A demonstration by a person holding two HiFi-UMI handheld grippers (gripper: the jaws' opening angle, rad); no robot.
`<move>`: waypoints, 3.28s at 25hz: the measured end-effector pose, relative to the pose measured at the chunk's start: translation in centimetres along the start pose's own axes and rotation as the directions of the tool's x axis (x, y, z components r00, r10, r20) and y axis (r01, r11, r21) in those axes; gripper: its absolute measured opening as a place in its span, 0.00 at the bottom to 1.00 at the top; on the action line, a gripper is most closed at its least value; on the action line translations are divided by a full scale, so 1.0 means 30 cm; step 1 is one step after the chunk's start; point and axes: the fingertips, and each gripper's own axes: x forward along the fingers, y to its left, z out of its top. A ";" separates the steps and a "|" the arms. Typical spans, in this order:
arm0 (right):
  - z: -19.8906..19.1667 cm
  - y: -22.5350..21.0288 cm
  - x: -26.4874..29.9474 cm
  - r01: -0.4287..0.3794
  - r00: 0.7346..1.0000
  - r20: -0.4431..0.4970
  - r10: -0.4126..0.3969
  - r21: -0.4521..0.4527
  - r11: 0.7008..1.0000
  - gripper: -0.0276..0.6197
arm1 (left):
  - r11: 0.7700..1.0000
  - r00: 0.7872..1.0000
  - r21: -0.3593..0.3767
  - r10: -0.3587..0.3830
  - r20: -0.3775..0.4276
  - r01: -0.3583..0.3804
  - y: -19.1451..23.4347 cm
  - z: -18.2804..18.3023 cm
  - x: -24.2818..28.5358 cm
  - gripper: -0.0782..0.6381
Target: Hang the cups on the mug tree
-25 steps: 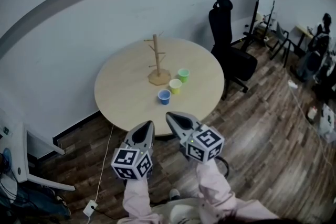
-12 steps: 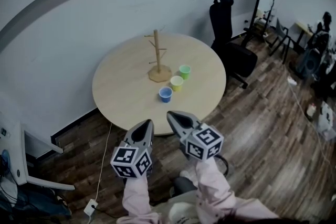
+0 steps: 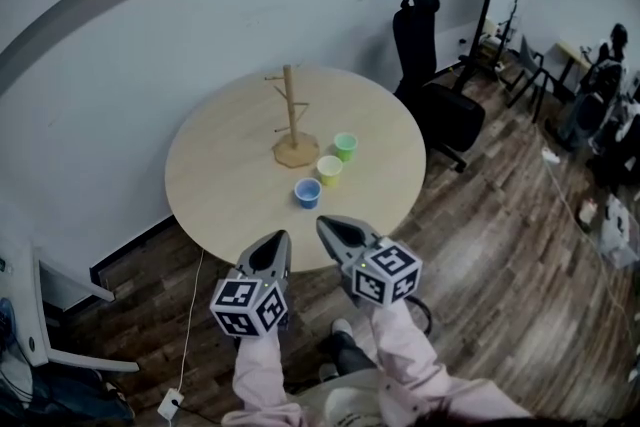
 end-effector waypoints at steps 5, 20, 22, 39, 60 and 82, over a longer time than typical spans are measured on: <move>-0.015 -0.084 0.064 -0.006 1.000 -0.028 0.006 0.022 1.000 0.04 | 1.000 1.000 -0.010 0.013 -0.022 -0.013 0.047 -0.007 0.082 0.13; -0.099 -0.262 0.279 -0.065 0.985 -0.159 0.073 0.054 0.996 0.04 | 0.992 0.993 -0.098 0.072 -0.097 -0.082 0.201 -0.062 0.304 0.13; -0.119 -0.280 0.296 -0.071 0.980 -0.181 0.078 0.047 0.996 0.04 | 0.990 0.991 -0.103 0.082 -0.108 -0.094 0.216 -0.074 0.321 0.13; -0.326 -0.466 0.361 0.072 0.923 -0.374 -0.086 -0.051 0.996 0.05 | 0.972 0.969 -0.192 0.087 -0.233 -0.133 0.278 -0.233 0.441 0.13; -0.504 -0.523 0.406 0.074 0.870 -0.475 -0.133 -0.140 0.987 0.39 | 0.965 0.931 -0.222 0.053 -0.360 -0.141 0.340 -0.378 0.494 0.13; -0.573 -0.540 0.542 0.028 0.882 -0.458 -0.110 -0.182 0.983 0.61 | 0.957 0.909 -0.225 0.078 -0.410 -0.183 0.399 -0.428 0.499 0.13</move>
